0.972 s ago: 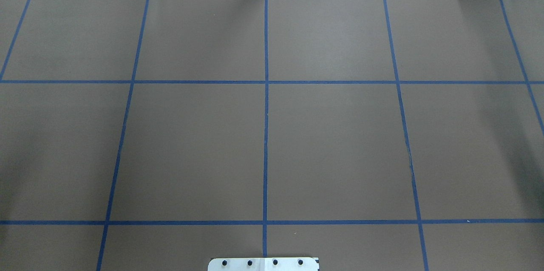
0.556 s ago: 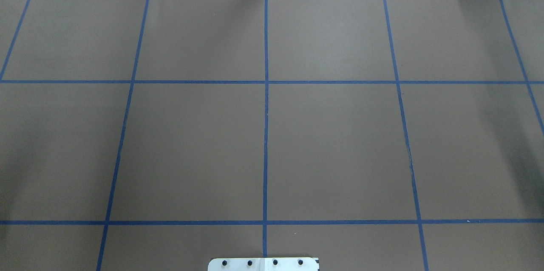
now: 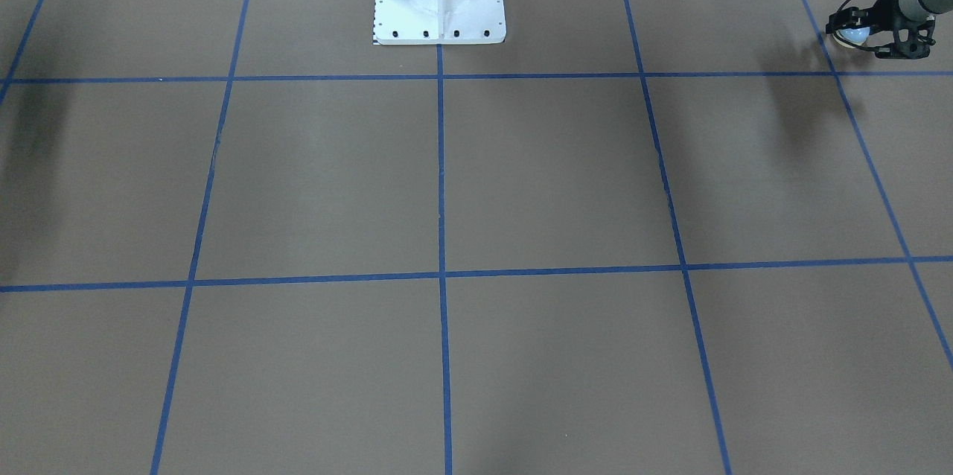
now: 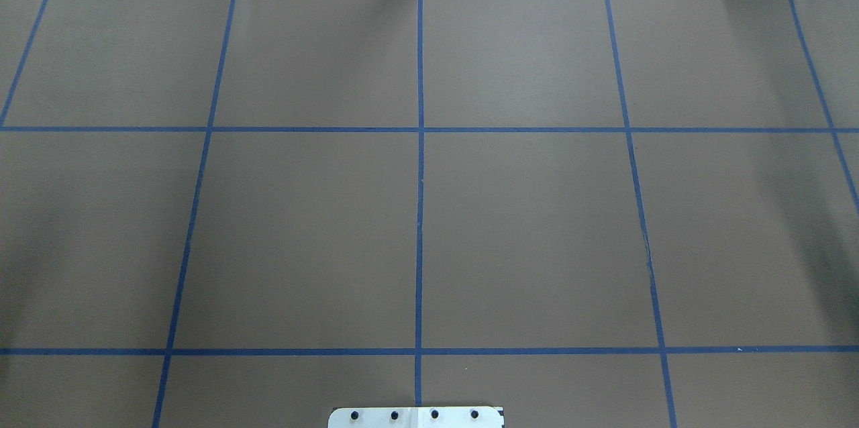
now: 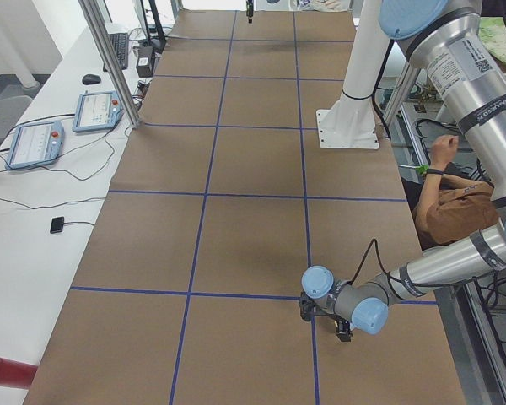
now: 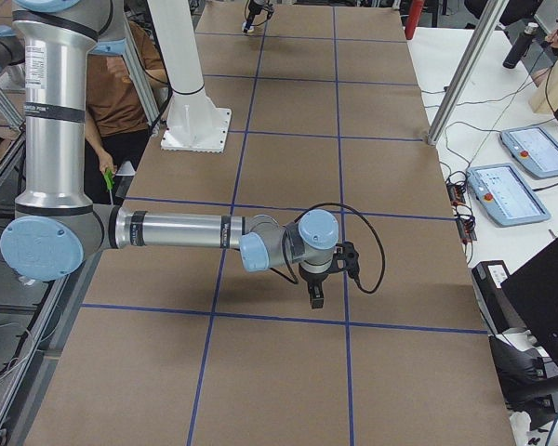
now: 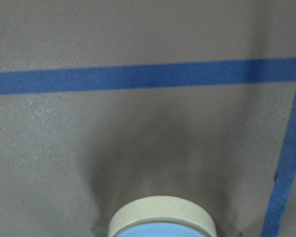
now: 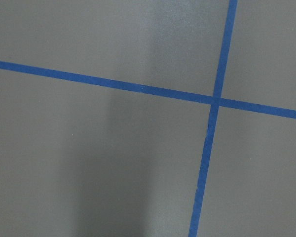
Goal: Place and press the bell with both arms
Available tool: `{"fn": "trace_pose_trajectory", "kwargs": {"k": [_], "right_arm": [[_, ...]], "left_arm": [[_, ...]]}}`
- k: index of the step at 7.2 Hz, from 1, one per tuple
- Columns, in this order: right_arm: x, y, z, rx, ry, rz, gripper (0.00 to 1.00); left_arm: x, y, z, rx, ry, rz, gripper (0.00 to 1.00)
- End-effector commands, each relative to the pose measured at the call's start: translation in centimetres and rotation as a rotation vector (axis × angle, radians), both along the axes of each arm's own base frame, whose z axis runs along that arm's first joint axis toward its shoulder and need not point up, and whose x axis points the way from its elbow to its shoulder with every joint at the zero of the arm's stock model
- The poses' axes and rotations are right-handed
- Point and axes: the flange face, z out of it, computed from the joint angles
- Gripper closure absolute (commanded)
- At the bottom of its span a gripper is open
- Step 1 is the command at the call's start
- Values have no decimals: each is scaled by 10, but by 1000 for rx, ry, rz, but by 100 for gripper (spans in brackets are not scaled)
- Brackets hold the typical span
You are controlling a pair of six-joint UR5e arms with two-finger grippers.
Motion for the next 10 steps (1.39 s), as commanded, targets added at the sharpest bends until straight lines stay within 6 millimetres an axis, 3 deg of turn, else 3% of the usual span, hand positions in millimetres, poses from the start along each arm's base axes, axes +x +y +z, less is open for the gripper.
{"fn": "trace_pose_trajectory", "kwargs": {"k": [1,3,4,6,8,10], "right_arm": [[0,0,0,1,0,0,0],[0,0,-1,4,-2,-1,0],[0,1,0,2,-2,-1,0],[0,0,-1,5,-2,-1,0],[0,1,0,2,-1,-2,0],[0,1,-1,5,-2,-3,0]], "left_arm": [[0,0,0,1,0,0,5],[0,0,0,2,1,0,25],[1,-1,-2,6,6,0,40],[-14,15,-10,27,29,0,66],[-9,11,-38,45,71,1,69],[17,-6,-82,-30,128,-39,69]]}}
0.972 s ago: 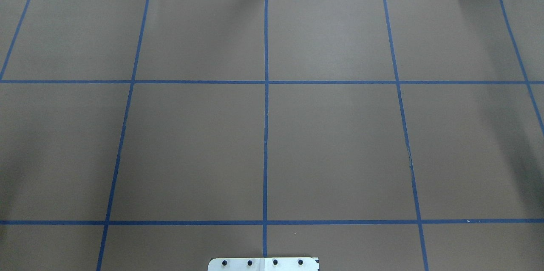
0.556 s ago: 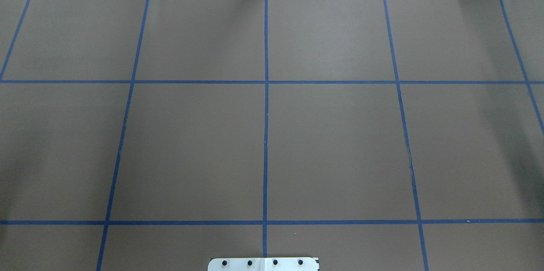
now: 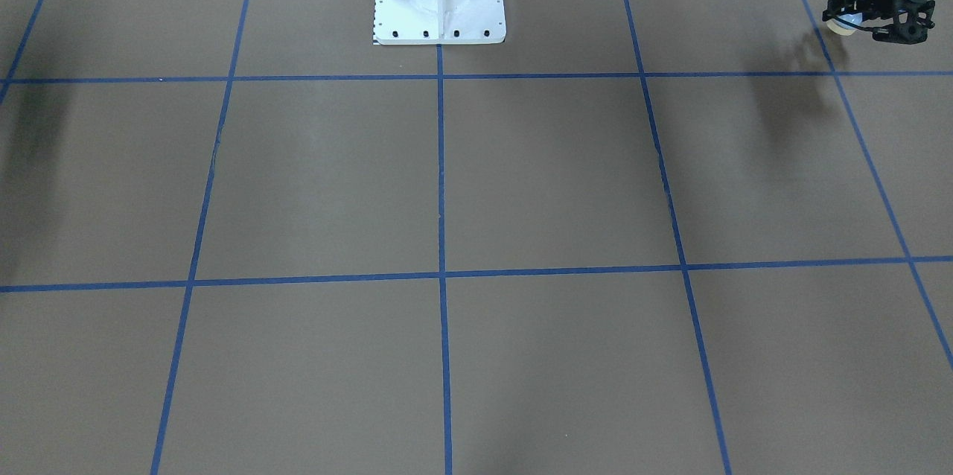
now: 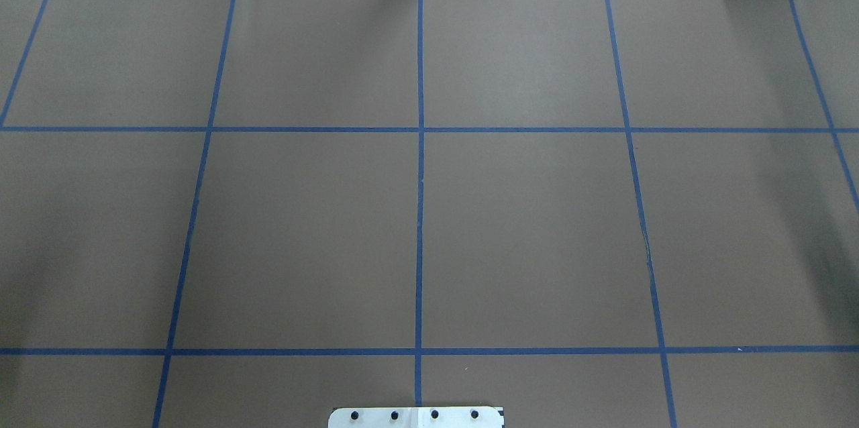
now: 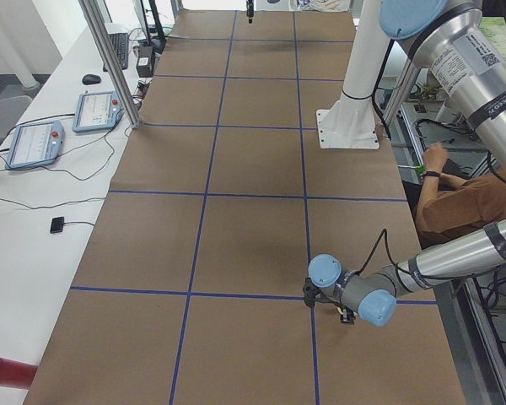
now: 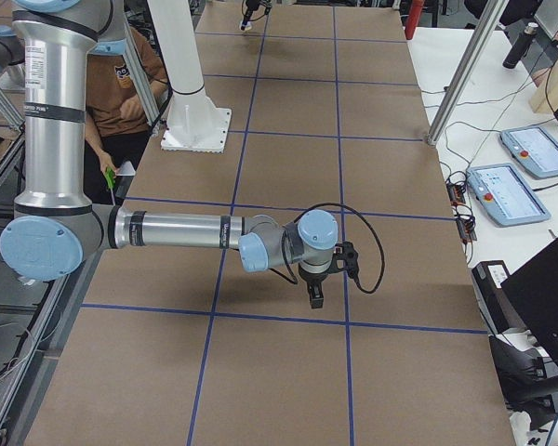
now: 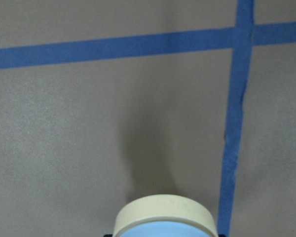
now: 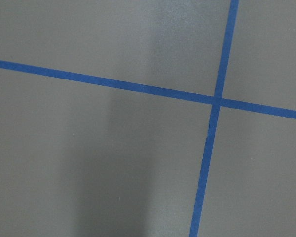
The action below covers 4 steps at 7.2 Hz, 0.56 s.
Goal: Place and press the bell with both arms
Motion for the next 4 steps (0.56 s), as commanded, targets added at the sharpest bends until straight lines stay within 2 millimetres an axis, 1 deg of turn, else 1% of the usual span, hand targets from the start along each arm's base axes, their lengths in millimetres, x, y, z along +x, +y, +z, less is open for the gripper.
{"fn": "trace_pose_trajectory", "kwargs": {"k": [1,2,3,4], "right_arm": [[0,0,-1,1,0,1,0],[0,-1,-2,5,-1,0,0],[0,-1,-4,8,-1,0,0],[0,0,-5,10,-3,-2,0]], "left_arm": [[41,-24,-53,-75,30,-28,69],[72,-51,-85,-101,50,-37,69],[110,-87,-124,-99,57,-37,69],[152,-129,-166,-107,46,-43,69]]}}
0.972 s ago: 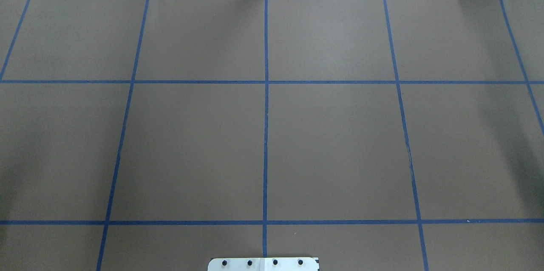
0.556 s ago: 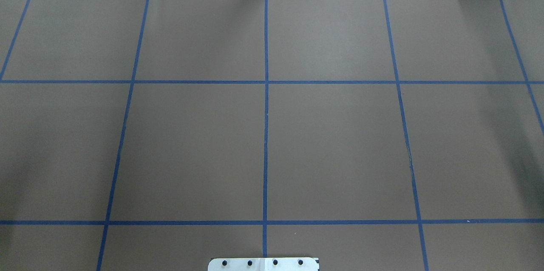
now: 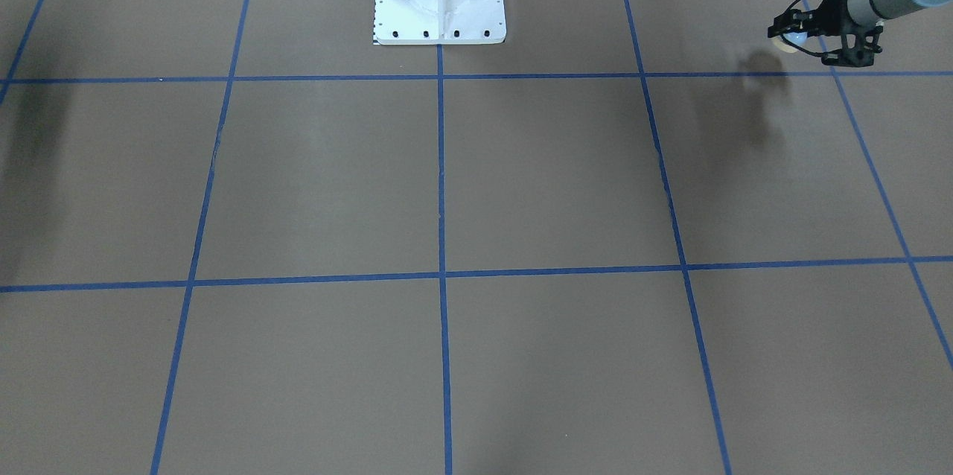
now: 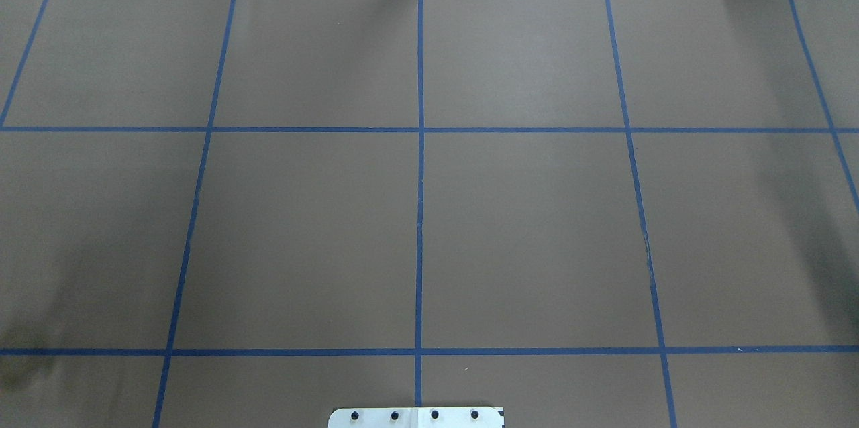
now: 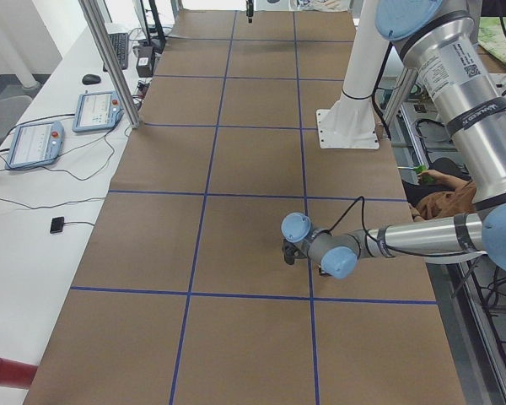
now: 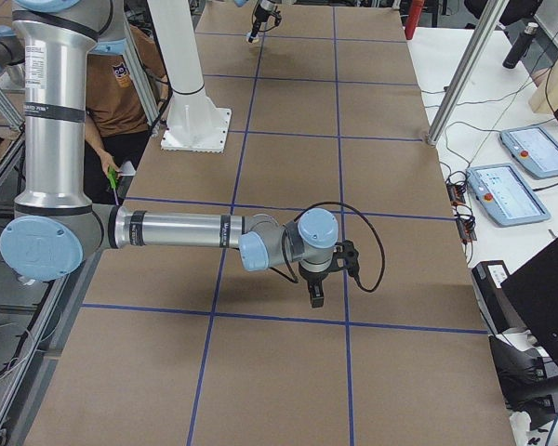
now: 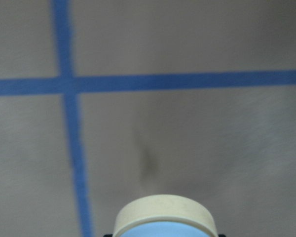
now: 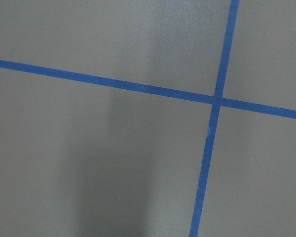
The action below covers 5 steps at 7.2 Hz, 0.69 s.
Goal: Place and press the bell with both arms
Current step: 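Carry the bell with the left gripper toward the table center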
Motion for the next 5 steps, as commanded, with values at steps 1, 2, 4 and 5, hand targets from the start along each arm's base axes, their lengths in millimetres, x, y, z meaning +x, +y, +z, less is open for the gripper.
{"fn": "trace_pose_trajectory", "kwargs": {"k": [1,2,4,5], "right_arm": [[0,0,-1,3,-2,-1,0],[0,0,-2,2,-3,0,0],[-1,-4,-6,13,-2,0,0],[-1,-6,-8,15,-3,1,0]], "left_arm": [[86,-85,-95,-9,-7,-8,69],[125,-123,-147,-8,-16,-12,69],[202,-201,-284,-16,-61,-25,69],[241,-239,-340,-26,-77,-25,69]]}}
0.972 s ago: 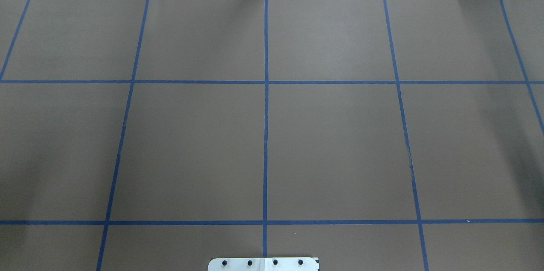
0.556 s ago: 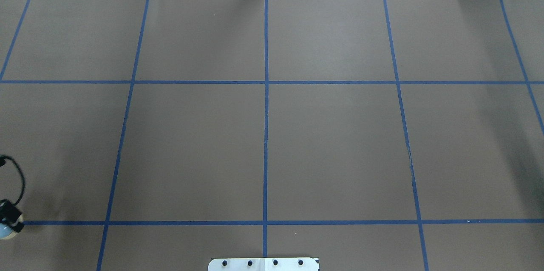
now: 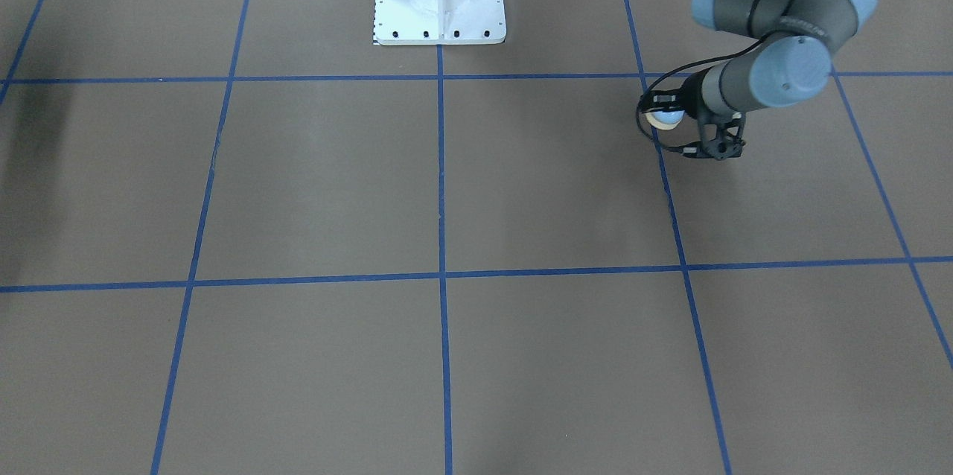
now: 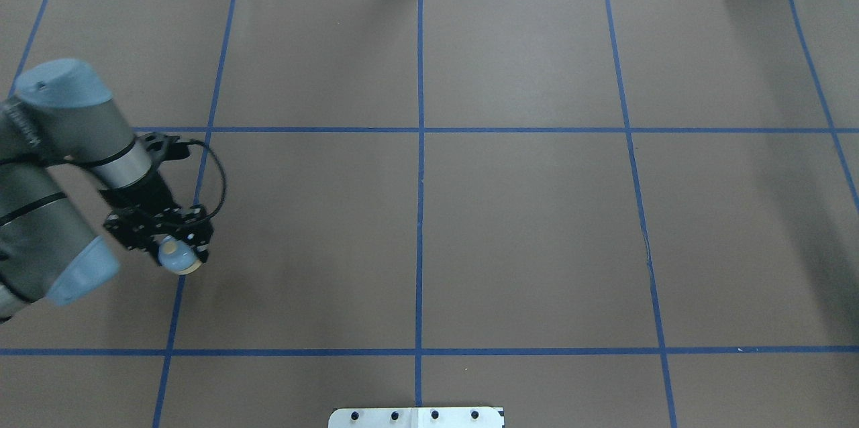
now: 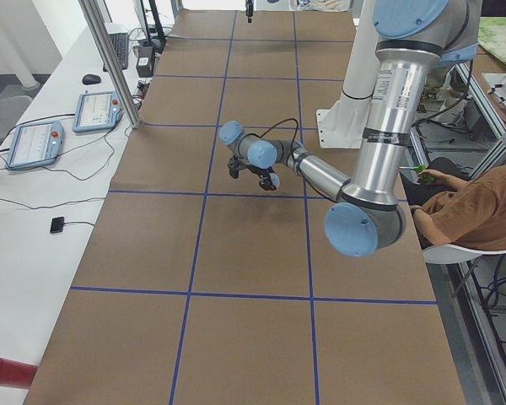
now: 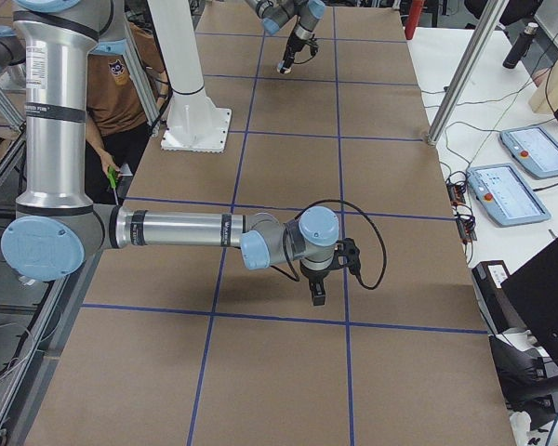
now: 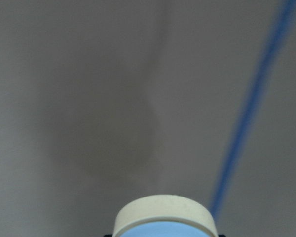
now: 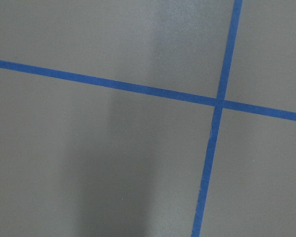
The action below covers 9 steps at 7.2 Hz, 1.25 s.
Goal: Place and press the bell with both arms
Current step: 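Carry the bell with the left gripper toward the table center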
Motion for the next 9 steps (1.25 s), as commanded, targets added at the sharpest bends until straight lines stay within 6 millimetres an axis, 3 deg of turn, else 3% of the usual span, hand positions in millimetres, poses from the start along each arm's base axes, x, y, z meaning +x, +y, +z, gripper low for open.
{"fn": "trace_pose_trajectory", "kwargs": {"k": [1,2,3,5,7,8,9], "right_arm": [[-1,-3,-3,7,0,-1,0],[-3,-3,-3,5,-1,-4,0],[-5,-4,-3,5,1,-6,0],[-15,-3,-4,2,-1,-23,0],[-16,-4,-8,8,-3,-23,0],[-15,-4,-10,11,-4,-22,0],[-15,-4,-11,13,-4,-22,0]], "left_arm": [[86,-78,-130,-30,-40,-12,69],[130,-102,-171,-53,-58,-9,68],[162,-109,-198,-64,-69,11,68],[220,-101,-235,-83,-100,19,67],[260,-84,-216,-53,-118,-5,60],[264,-81,-215,-54,-119,0,52],[269,-75,-214,-54,-122,8,51]]}}
